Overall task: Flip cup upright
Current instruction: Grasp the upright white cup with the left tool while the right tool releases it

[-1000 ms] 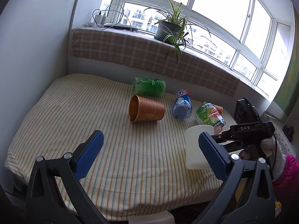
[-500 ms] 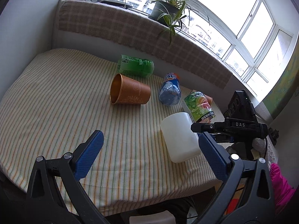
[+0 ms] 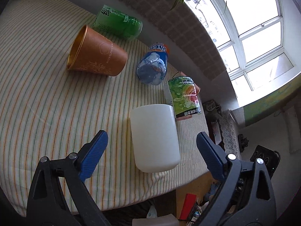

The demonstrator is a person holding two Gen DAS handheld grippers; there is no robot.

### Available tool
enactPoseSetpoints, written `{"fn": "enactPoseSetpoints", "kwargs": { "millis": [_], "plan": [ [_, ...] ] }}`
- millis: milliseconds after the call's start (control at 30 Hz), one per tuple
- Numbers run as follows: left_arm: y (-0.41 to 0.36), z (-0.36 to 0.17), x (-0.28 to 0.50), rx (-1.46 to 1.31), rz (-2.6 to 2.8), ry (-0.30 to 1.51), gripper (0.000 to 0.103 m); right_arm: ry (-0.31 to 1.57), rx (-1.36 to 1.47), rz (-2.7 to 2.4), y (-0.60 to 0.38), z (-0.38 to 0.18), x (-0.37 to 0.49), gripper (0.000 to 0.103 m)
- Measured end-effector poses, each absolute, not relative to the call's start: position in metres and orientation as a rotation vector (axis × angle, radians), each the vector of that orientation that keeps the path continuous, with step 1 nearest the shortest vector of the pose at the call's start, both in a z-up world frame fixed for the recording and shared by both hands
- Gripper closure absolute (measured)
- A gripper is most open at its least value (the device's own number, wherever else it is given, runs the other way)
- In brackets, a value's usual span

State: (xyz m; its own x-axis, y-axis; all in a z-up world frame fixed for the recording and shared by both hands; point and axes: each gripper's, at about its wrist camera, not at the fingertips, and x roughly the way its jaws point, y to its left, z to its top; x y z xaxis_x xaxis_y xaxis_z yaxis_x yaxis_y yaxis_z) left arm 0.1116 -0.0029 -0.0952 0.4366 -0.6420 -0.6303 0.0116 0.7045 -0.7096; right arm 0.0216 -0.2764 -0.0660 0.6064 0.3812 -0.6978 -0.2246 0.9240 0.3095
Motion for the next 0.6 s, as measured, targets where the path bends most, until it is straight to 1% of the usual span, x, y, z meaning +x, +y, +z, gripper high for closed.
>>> {"fn": "enactPoseSetpoints", "kwargs": {
  "millis": [100,233,367,600],
  "plan": [
    [-0.007,-0.109,0.125,-0.763,-0.453,1.115,0.009,0.835,0.22,0.326,-0.289,-0.065,0.009,0.017],
    [-0.013,-0.12,0.135,-0.809,-0.462,1.153,0.01,0.822,0.222,0.283,-0.302,-0.064,0.0,0.017],
    [-0.024,-0.123,0.14,-0.798,-0.458,1.18,0.017,0.821,0.237,0.262,-0.308,-0.067,-0.001,0.017],
    [-0.036,-0.128,0.149,-0.757,-0.418,1.206,0.017,0.829,0.256,0.251,-0.312,-0.074,-0.003,0.017]
  ]
}}
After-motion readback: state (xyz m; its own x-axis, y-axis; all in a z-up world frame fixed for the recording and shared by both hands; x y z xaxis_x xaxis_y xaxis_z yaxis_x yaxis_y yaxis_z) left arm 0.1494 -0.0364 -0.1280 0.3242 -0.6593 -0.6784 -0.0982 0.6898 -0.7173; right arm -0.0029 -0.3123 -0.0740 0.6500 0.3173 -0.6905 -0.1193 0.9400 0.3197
